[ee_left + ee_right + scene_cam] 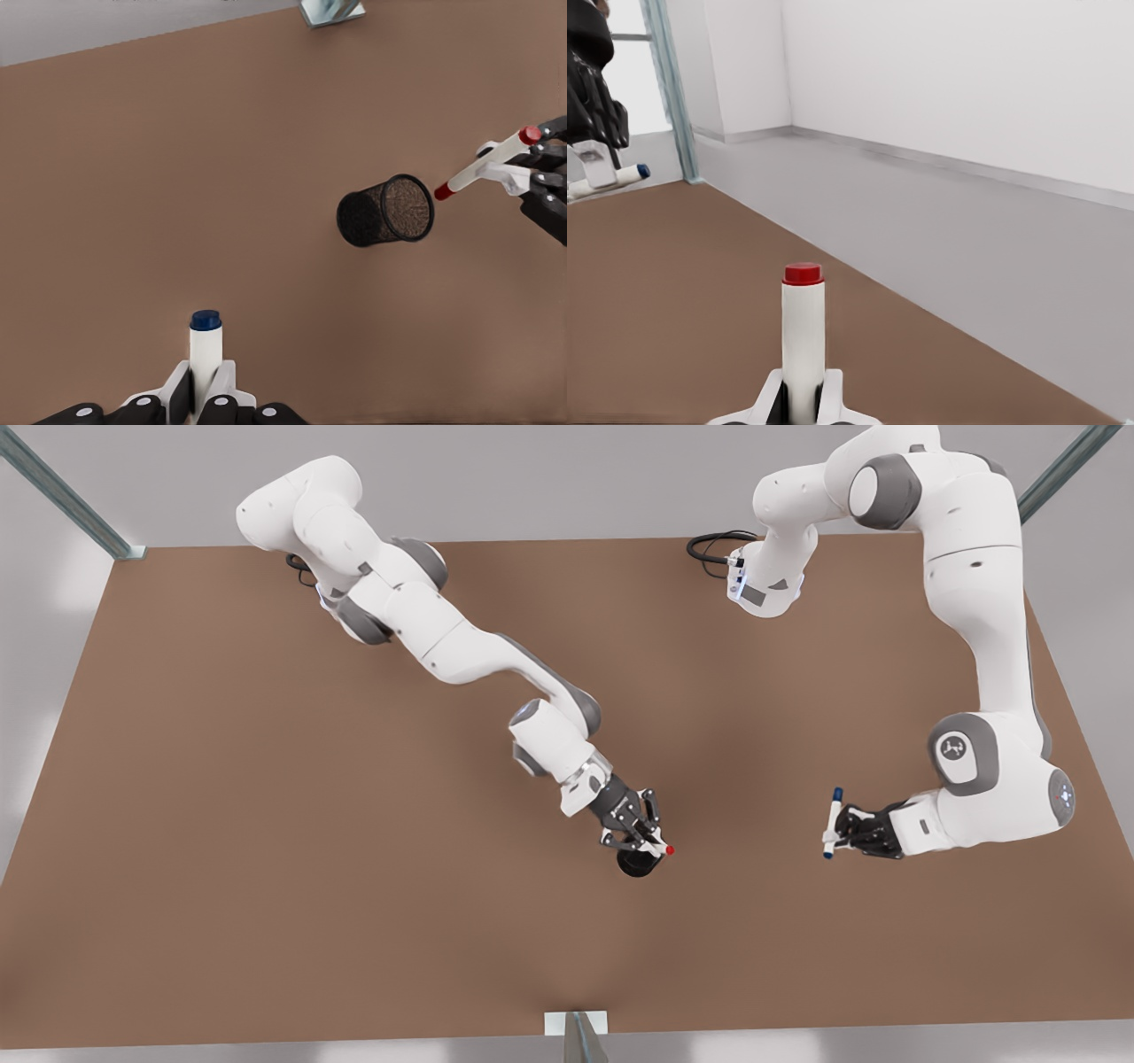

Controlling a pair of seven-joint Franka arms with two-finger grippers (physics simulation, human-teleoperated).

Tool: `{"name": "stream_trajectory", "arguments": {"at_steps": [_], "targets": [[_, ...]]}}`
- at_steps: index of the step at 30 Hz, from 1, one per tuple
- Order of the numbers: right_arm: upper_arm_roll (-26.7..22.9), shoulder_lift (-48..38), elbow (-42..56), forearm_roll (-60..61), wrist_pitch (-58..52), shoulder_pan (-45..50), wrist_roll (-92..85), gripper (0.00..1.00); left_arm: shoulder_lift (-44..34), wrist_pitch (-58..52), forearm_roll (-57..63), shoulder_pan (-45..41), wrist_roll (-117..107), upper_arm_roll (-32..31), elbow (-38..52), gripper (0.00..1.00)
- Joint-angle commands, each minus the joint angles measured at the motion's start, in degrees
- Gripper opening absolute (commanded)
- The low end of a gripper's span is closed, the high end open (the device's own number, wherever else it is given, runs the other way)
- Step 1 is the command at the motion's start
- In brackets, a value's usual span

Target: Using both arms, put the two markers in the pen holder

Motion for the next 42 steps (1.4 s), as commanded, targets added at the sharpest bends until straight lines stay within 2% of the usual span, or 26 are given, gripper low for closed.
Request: {"name": "stream_trajectory", "arguments": {"at_steps": [1, 6, 14, 15, 16, 20, 22, 23, 24, 25, 26, 27, 29, 30, 31, 32, 33, 34, 35, 36, 39, 40, 41, 42], "targets": [[-0.5, 0.4, 0.0, 0.2, 1.3, 0.7, -0.8, 0.23, -0.1, -4.7, -3.2, 0.1, 34.7, 0.0, 0.6, 0.21], [-4.8, 3.5, 0.0, 0.2, 5.5, 1.7, -0.8, 0.24, -0.7, -4.6, -3.2, 0.1, 43.0, -0.1, 1.6, 0.21], [-5.1, 4.2, -0.1, 0.2, 6.6, 2.0, -0.8, 0.26, -1.4, -5.5, -4.4, 0.5, 47.4, -0.1, 1.9, 0.21], [-5.1, 4.3, -0.1, 0.2, 6.6, 2.0, -0.8, 0.5, -1.4, -5.5, -4.5, 0.5, 47.4, -0.1, 1.9, 0.21], [-5.1, 4.3, -0.1, 0.2, 6.5, 2.0, -0.8, 0.65, -1.4, -5.5, -4.5, 0.5, 47.4, -0.1, 1.9, 0.21], [-5.6, 4.2, -0.1, 0.2, 6.5, 2.1, -0.8, 0.88, -1.5, -6.0, -4.7, 0.2, 47.3, -1.0, 1.9, 0.21], [-5.3, 4.2, -0.1, 0.2, 6.3, 2.1, -0.8, 0.93, -1.5, -6.8, -7.7, 0.3, 47.3, -4.4, 1.9, 0.21], [-4.7, 2.8, -0.4, 0.4, 5.9, 1.4, -0.2, 1.0, -1.5, -6.8, -10.4, 0.5, 47.3, -6.4, 1.9, 0.21], [-4.7, -0.3, -0.7, 2.4, 4.5, 0.4, 1.1, 1.0, -1.5, -6.9, -12.1, 0.5, 47.3, -6.8, 1.9, 0.21], [1.0, -10.5, -10.9, 4.0, -1.7, -4.9, 1.2, 1.0, -1.5, -7.4, -14.8, 0.6, 47.5, -7.9, 1.9, 0.21], [8.3, -29.0, -32.9, 4.0, -10.4, -18.0, 1.3, 1.0, -1.4, -8.8, -18.3, 0.6, 49.4, -8.0, 2.8, 0.21], [13.0, -39.1, -38.5, 4.0, -27.8, -28.0, 1.4, 1.0, -1.3, -9.6, -20.7, 0.7, 50.5, -7.9, 2.8, 0.21], [12.9, -49.8, -34.5, 3.9, -68.6, -36.9, 10.9, 1.0, -1.0, -9.6, -26.9, -0.2, 54.3, -7.9, 2.8, 0.21], [13.0, -51.7, -33.4, 3.6, -80.4, -42.7, 11.6, 1.0, -0.2, -8.8, -29.2, -0.6, 55.4, -9.4, 2.8, 0.21], [12.4, -53.7, -32.9, 3.6, -83.7, -45.8, 8.4, 1.0, 0.3, -6.7, -31.9, -1.1, 57.8, -9.7, 2.8, 0.21], [-1.6, -56.9, -34.1, 4.2, -87.9, -38.5, 7.1, 1.0, 1.3, -2.9, -32.6, -2.3, 60.7, -11.0, 2.8, 0.21], [-10.8, -55.3, -34.0, 6.3, -90.1, -32.5, 6.1, 1.0, 1.6, -0.2, -34.1, -2.4, 63.2, -12.2, 2.7, 0.21], [-10.7, -48.9, -24.3, 6.2, -96.9, -33.9, 6.0, 1.0, 2.1, 3.9, -34.2, -3.5, 66.2, -12.6, 2.7, 0.21], [-9.2, -46.0, -20.3, 6.0, -99.1, -35.5, 6.1, 1.0, 3.1, 7.1, -35.9, -3.7, 70.3, -13.2, 2.7, 0.21], [-9.9, -49.0, -25.4, 6.2, -95.3, -35.4, 6.0, 1.0, 4.0, 10.1, -37.4, -4.9, 73.9, -13.2, 2.7, 0.21], [-9.4, -50.9, -25.2, 6.5, -93.5, -35.7, 6.5, 1.0, 5.2, 17.3, -39.5, -7.0, 80.3, -13.3, 2.7, 0.21], [-9.0, -53.9, -28.8, 6.5, -92.9, -35.7, 6.5, 0.99, 5.3, 17.6, -40.5, -7.2, 80.6, -13.3, 2.7, 0.21], [-8.6, -60.4, -39.6, 6.6, -86.9, -36.3, 6.7, 0.97, 5.8, 19.1, -41.0, -7.9, 80.7, -13.4, 2.7, 0.21], [-7.7, -62.0, -42.5, 6.6, -84.5, -36.3, 6.9, 0.99, 6.5, 20.0, -41.1, -8.6, 80.8, -13.4, 2.7, 0.21]]}}
